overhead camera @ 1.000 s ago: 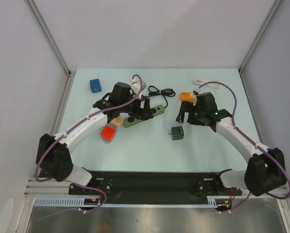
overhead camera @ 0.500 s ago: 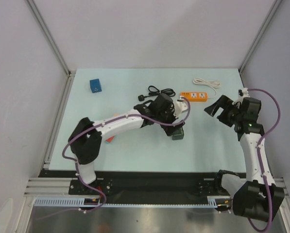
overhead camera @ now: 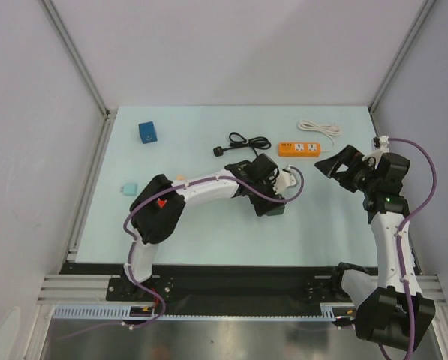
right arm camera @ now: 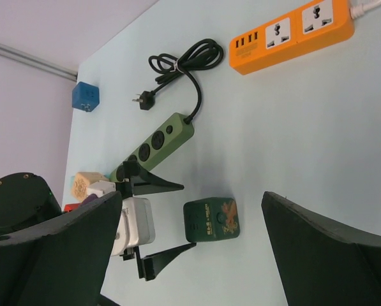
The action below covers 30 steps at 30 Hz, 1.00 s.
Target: Insert the plug
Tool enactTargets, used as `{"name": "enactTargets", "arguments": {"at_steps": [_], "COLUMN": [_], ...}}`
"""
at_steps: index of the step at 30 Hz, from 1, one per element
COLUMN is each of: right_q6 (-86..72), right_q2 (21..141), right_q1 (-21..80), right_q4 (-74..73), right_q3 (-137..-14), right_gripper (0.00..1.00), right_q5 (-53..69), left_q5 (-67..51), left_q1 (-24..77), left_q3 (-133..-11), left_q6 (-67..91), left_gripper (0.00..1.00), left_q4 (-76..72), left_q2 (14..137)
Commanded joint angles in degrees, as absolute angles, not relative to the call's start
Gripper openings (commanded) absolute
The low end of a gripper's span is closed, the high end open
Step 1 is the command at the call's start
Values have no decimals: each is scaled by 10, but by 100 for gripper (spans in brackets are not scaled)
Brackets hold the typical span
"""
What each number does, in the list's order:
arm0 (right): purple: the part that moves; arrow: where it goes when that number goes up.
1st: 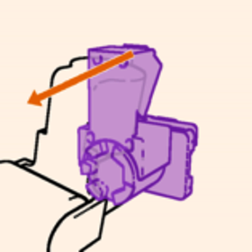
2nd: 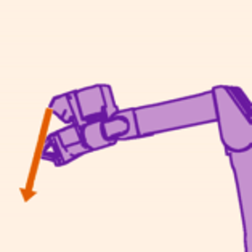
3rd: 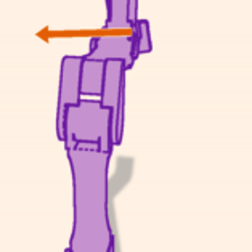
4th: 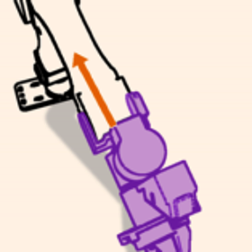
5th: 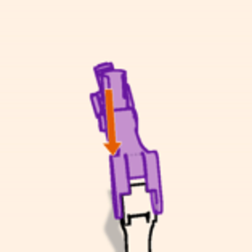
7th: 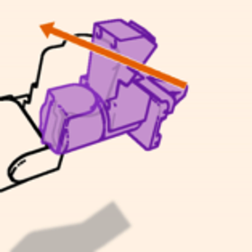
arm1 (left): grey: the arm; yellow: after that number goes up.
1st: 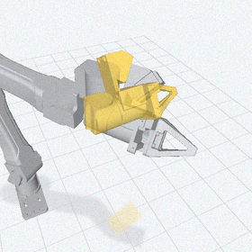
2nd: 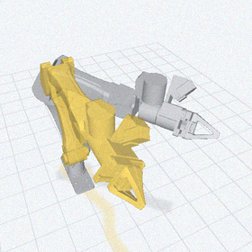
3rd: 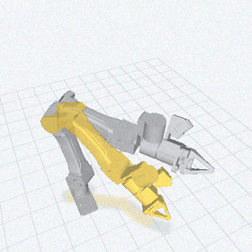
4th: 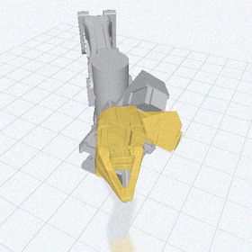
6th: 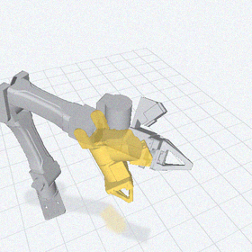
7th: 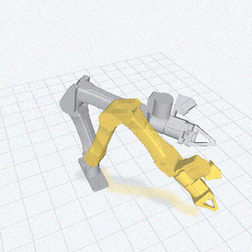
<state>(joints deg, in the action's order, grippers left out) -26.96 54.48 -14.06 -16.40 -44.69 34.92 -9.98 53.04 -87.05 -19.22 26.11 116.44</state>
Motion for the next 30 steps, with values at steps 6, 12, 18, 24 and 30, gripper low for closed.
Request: {"name": "enactTargets", "arguments": {"at_steps": [6,12,18,24,30], "right_q6": [-271,-272,-273,-273,-275], "right_q2": [541,541,533,526,525], "right_q1": [-143,-143,-143,-143,-144], "right_q4": [-137,-138,-136,-136,-133], "right_q3": [-445,-445,-439,-432,-425], "right_gripper": [98,98,99,99,99], "right_q5": [364,360,355,349,347], "left_q5": [-124,-129,-115,-121,-126], "left_q1": [534,538,542,545,545], "left_q3": [-922,-927,-938,-948,-954], "left_q6": [-220,-214,-211,-195,-202], "left_gripper": [93,93,97,94,63], "left_q4": [250,250,250,246,246], "left_q2": [1187,1199,1206,1218,1220]}}
